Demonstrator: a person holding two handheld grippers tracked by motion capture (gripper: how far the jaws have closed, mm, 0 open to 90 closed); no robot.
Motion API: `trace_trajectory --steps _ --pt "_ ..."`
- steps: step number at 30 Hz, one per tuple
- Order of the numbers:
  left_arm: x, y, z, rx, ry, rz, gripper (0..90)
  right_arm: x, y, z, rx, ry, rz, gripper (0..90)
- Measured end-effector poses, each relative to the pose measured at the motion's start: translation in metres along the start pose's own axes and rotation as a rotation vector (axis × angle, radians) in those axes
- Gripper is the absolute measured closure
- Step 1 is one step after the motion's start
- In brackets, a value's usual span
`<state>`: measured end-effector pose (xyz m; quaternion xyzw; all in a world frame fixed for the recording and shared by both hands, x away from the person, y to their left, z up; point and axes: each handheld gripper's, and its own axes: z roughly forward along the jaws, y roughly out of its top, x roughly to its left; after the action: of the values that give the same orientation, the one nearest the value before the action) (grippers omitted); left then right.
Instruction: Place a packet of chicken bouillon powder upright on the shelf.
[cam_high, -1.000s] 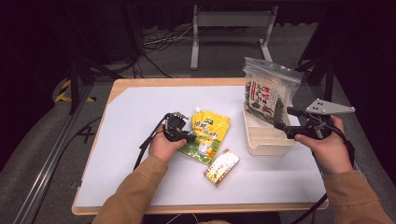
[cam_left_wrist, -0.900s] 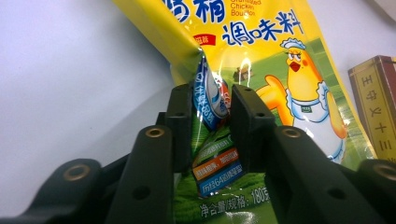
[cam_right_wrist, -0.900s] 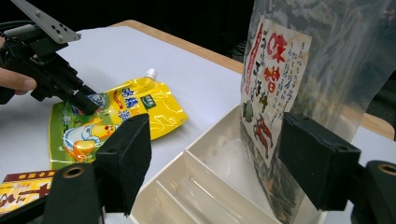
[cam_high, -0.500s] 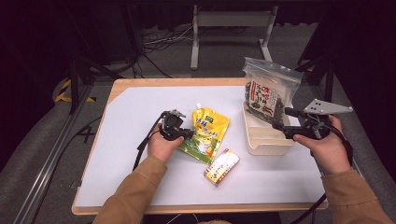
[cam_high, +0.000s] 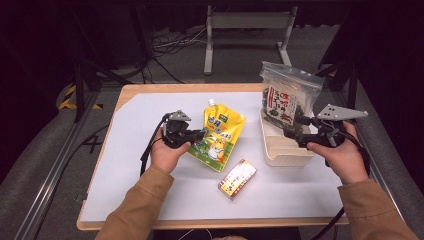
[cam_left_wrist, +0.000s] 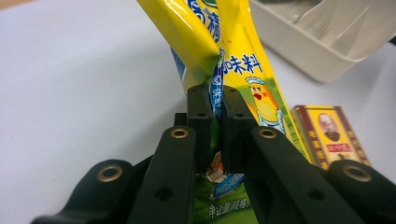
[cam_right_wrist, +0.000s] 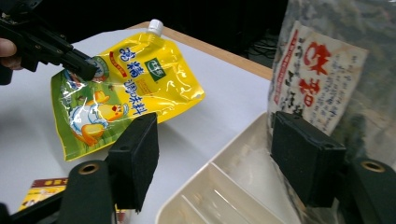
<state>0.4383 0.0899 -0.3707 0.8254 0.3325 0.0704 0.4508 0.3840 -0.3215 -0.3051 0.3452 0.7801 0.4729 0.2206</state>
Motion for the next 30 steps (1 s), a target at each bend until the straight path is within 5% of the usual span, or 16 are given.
trace_trajectory --steps 13,30 --pt "-0.034 0.010 -0.014 -0.101 -0.085 0.134 84.5 0.009 0.015 0.024 0.030 0.091 0.025 36.5" --pt "-0.051 0.013 -0.020 -0.159 -0.183 0.202 84.4 0.007 0.018 0.049 0.070 0.177 0.110 29.9"
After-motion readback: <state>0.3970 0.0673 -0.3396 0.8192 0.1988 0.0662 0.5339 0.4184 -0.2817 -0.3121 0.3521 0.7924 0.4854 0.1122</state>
